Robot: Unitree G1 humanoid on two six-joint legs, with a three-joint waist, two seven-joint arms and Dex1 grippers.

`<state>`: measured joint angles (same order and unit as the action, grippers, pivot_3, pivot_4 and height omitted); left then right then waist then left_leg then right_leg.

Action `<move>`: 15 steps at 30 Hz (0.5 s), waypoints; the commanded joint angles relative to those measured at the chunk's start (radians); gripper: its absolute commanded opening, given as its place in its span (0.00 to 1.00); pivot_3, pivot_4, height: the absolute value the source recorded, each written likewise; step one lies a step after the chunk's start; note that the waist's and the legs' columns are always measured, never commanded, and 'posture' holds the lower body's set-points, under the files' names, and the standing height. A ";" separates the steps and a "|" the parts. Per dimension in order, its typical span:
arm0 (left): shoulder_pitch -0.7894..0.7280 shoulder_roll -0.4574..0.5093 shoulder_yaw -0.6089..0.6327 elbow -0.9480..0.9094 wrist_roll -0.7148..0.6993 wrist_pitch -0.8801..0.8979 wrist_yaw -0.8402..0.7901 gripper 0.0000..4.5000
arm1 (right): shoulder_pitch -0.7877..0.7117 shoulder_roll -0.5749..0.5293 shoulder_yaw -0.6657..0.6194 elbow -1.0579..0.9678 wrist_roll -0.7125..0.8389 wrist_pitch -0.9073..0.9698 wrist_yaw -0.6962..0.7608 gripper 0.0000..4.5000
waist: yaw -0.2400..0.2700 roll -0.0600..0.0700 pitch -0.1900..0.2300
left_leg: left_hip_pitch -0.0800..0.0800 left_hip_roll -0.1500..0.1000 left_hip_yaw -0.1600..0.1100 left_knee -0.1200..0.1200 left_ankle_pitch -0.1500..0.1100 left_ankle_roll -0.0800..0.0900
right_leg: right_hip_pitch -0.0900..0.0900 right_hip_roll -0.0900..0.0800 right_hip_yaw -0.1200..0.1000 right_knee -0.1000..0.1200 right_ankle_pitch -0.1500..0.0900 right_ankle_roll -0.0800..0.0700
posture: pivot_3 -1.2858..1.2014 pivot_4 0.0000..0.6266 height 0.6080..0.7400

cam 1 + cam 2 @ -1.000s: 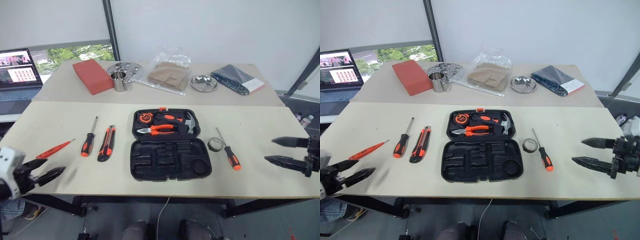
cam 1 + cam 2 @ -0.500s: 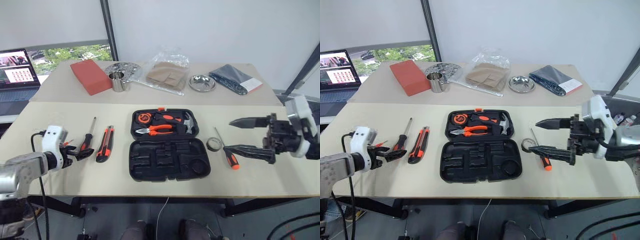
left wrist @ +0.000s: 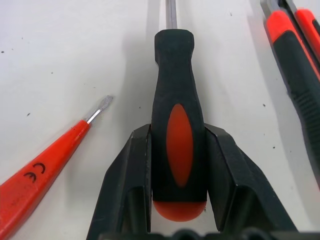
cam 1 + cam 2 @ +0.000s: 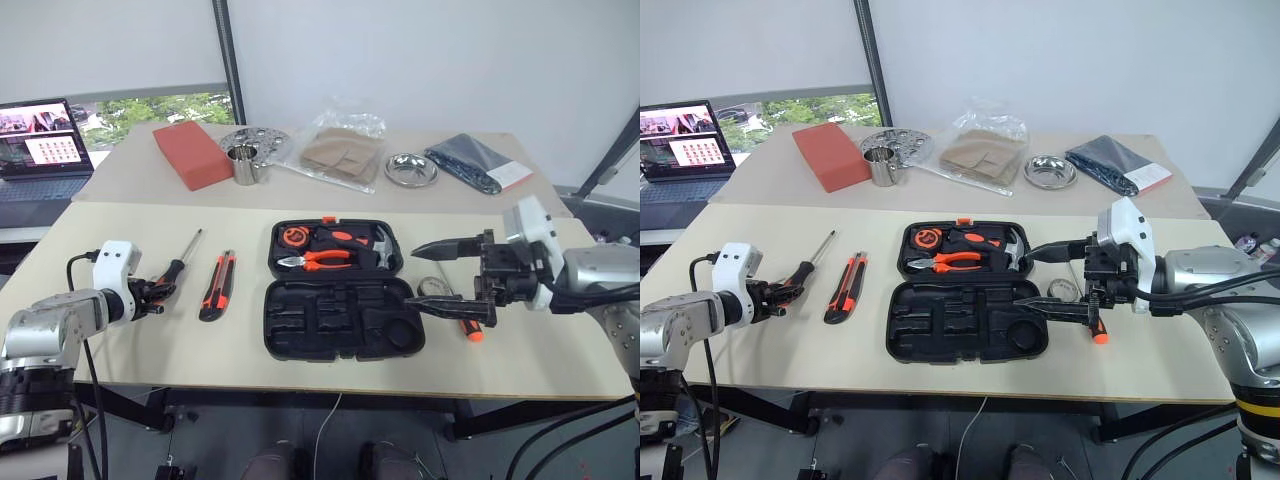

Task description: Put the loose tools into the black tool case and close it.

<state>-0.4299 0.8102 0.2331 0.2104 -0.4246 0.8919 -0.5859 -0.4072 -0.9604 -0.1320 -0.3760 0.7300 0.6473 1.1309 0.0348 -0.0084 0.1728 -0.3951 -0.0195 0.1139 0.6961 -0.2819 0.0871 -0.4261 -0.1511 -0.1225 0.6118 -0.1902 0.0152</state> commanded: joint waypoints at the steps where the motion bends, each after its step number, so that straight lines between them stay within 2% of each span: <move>1: -0.085 0.068 0.013 -0.105 -0.027 -0.101 -0.132 0.21 | 0.022 -0.017 -0.046 -0.059 0.029 0.017 -0.009 1.00 | 0.001 -0.004 0.001 | -0.003 0.000 -0.001 0.001 0.000 0.000 | -0.002 0.001 -0.001 0.000 0.000 0.000 | 0.52 0.24 0.95; 4: -0.116 0.106 -0.077 -0.209 -0.042 -0.178 -0.317 0.21 | 0.050 -0.017 -0.051 -0.081 0.020 0.016 -0.021 1.00 | 0.002 -0.005 0.001 | -0.009 0.000 -0.001 0.004 0.000 0.000 | -0.006 0.004 -0.003 0.000 0.000 0.000 | 0.52 0.24 0.95; 8: -0.172 0.128 -0.283 -0.287 0.026 -0.346 -0.572 0.21 | 0.089 -0.020 -0.041 -0.084 -0.016 -0.005 -0.028 1.00 | 0.001 -0.004 0.001 | -0.008 -0.003 0.001 0.004 0.000 0.000 | -0.003 0.004 -0.006 -0.002 0.000 0.002 | 0.52 0.24 0.95; 11: -0.248 0.086 -0.422 -0.235 0.107 -0.442 -0.670 0.21 | 0.093 -0.011 -0.043 -0.085 -0.023 -0.003 -0.045 1.00 | -0.005 -0.004 0.001 | -0.005 -0.004 0.001 0.003 0.000 0.000 | -0.001 0.005 -0.006 -0.002 -0.001 0.004 | 0.52 0.24 0.95; 15: -0.354 -0.007 -0.564 -0.101 0.241 -0.555 -0.712 0.21 | 0.107 -0.005 -0.053 -0.105 -0.024 0.003 -0.072 1.00 | -0.008 -0.005 0.001 | -0.005 -0.002 0.001 0.005 0.001 0.000 | -0.001 0.008 -0.006 -0.001 -0.003 0.006 | 0.52 0.24 0.95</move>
<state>-0.7287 0.8199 -0.2961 0.0615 -0.2480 0.4058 -1.2741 -0.2997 -0.9631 -0.1490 -0.4458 0.7000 0.6607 1.0744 0.0273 -0.0131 0.1738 -0.4005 -0.0209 0.1150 0.7014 -0.2812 0.0878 -0.4265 -0.1433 -0.1282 0.6108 -0.1928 0.0208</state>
